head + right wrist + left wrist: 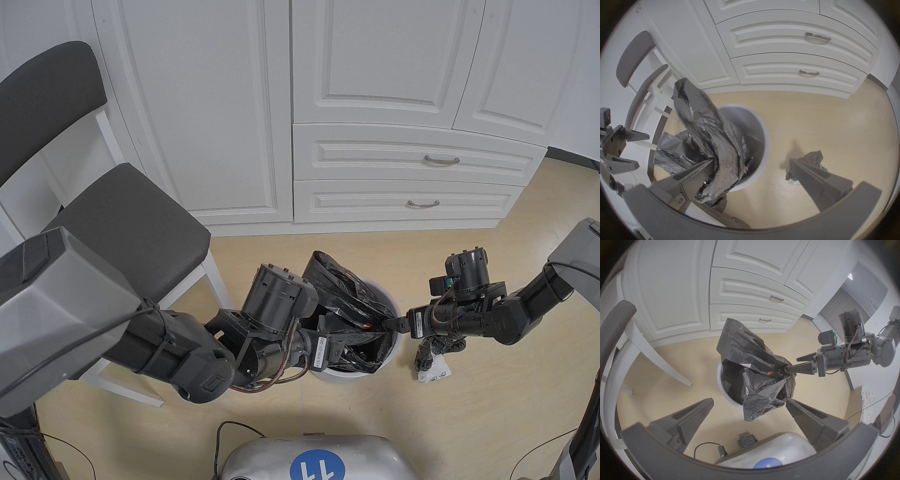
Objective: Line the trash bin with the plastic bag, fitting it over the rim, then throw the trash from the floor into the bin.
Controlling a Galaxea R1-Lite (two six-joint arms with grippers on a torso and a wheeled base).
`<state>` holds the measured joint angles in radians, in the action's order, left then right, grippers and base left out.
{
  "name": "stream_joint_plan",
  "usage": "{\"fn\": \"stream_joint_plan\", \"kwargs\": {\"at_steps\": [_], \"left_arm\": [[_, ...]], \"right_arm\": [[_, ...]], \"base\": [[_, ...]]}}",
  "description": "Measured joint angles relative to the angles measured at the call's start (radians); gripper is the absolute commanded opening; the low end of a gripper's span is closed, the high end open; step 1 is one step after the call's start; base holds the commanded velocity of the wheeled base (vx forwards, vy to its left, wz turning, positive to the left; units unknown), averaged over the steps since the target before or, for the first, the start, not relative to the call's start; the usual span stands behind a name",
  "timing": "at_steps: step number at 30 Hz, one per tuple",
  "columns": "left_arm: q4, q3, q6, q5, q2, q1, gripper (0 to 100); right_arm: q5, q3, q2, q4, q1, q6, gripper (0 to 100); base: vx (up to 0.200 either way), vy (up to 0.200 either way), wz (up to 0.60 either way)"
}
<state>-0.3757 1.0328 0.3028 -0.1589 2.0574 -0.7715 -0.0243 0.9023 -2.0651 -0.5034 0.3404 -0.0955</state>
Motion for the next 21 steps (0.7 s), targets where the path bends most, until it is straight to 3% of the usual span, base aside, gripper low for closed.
{"fn": "stream_joint_plan", "kwargs": {"at_steps": [4,5,21], "left_arm": [[0.0,0.0,0.0,0.0,0.001,0.0,100],[0.0,0.0,0.0,0.0,0.001,0.0,100],[-0.037,0.017,-0.036,0.001,0.029,-0.003,100]], "right_arm": [[-0.001,0.002,-0.008,0.0,-0.012,0.001,100],[-0.001,0.002,-0.01,0.0,-0.013,0.002,0],[-0.014,0.012,-0.042,-0.007,0.0,-0.009,0]], "base": [[0.0,0.0,0.0],[0.0,0.0,0.0],[0.0,0.0,0.0]]}}
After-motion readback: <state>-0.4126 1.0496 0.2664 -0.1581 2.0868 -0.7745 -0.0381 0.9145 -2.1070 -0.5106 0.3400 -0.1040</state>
